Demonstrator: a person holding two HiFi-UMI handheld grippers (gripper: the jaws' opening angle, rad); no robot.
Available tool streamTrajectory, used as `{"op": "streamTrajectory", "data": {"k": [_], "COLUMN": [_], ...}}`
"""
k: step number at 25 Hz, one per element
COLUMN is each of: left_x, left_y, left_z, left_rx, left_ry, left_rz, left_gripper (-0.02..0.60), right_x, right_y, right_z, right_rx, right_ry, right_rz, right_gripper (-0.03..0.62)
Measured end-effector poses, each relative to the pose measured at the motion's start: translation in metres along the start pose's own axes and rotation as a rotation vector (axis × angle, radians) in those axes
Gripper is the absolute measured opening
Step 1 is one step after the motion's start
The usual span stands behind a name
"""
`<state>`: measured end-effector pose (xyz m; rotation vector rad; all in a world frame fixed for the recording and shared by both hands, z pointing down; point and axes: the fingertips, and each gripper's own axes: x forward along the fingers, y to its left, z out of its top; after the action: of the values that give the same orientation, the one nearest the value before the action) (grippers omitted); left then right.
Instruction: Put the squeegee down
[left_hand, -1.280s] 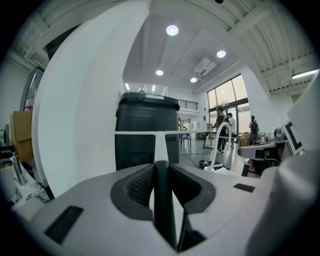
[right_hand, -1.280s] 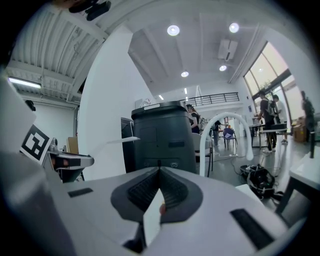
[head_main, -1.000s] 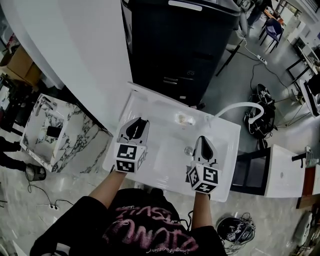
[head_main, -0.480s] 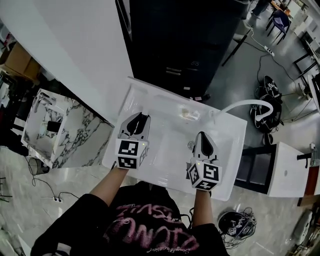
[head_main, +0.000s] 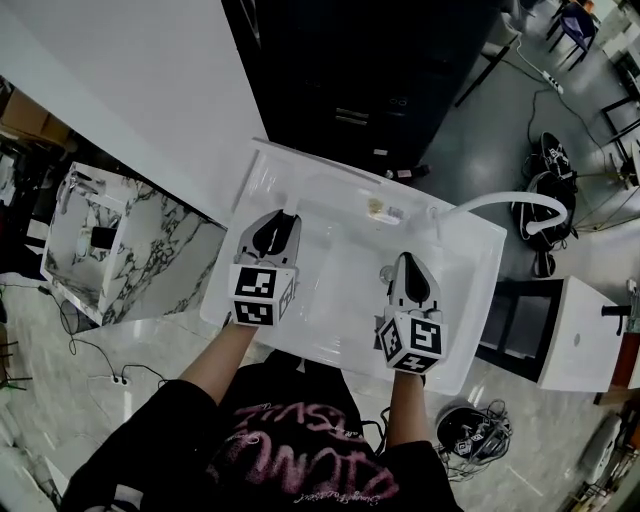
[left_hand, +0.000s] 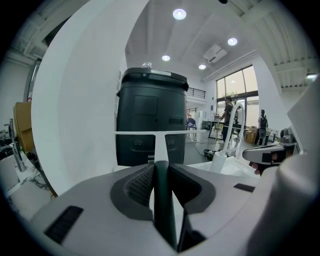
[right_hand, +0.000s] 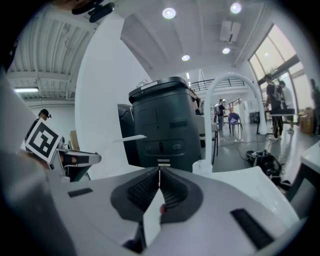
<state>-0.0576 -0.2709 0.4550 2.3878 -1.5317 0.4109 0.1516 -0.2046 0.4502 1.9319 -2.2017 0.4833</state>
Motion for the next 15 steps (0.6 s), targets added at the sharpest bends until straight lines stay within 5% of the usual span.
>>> {"op": "streamTrajectory", "data": {"k": [15], "left_x": [0.028], "left_y": [0.003], "left_z": [-0.037], "left_rx": [-0.018], "left_ry": [0.078], "left_rz": [0.018], "left_gripper": [0.094], "right_x": [0.020], "right_y": [-0.008], "right_z": [-0.039], "right_rx": [0.042], "right_ry": [0.075], "right_rz": [0.015], "right_gripper": [0.021]}}
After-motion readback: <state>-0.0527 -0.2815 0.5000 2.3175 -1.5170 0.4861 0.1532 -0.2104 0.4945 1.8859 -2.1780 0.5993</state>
